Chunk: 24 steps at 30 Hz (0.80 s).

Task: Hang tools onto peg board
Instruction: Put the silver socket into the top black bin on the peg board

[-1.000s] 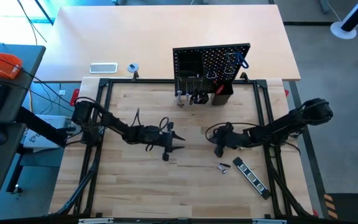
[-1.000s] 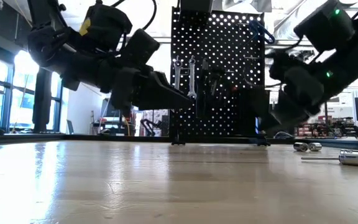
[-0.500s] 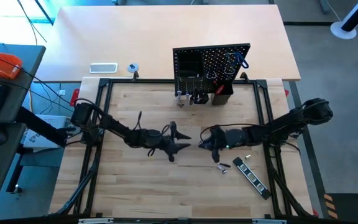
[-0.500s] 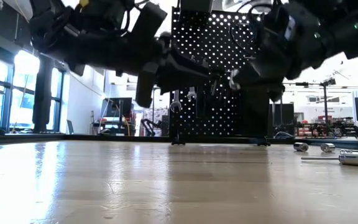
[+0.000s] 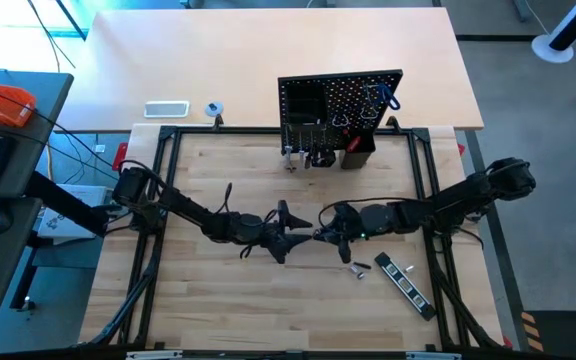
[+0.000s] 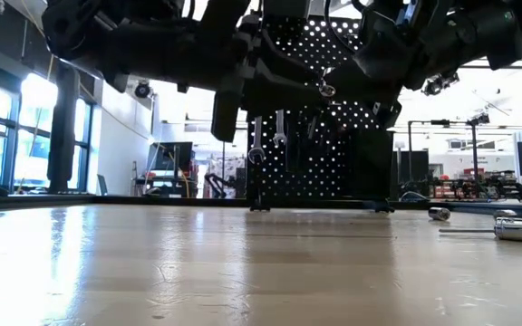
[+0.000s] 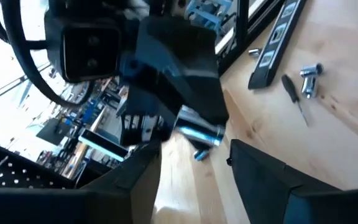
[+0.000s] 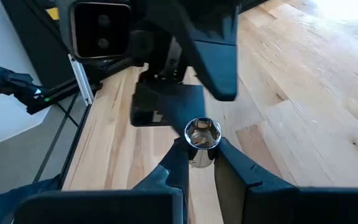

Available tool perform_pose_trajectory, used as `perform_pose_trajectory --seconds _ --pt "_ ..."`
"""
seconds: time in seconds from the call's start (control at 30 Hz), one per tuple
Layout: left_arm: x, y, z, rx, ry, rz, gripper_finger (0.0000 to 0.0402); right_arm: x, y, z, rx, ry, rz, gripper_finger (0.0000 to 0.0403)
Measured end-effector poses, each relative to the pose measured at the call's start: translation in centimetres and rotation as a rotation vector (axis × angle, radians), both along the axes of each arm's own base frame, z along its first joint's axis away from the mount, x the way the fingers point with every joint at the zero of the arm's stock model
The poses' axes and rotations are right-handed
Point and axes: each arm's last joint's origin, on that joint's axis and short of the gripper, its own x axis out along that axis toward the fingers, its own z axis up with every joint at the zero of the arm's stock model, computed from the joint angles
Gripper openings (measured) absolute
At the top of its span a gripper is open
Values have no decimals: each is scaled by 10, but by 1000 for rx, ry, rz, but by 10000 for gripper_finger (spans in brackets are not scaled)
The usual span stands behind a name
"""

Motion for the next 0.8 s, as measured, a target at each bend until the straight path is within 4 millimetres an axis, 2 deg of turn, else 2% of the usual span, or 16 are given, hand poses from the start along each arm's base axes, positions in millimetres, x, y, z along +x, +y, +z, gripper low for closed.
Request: perform_pose_trajectory --seconds 0.23,0.43,0.8 --pt "7 -2 7 -4 -3 -23 213 0 0 0 16 2 -3 38" --pt "16 -4 12 10 66 -29 212 0 1 1 24 -4 12 38" --pt "20 -5 16 33 65 -51 206 0 1 0 25 -3 16 38"
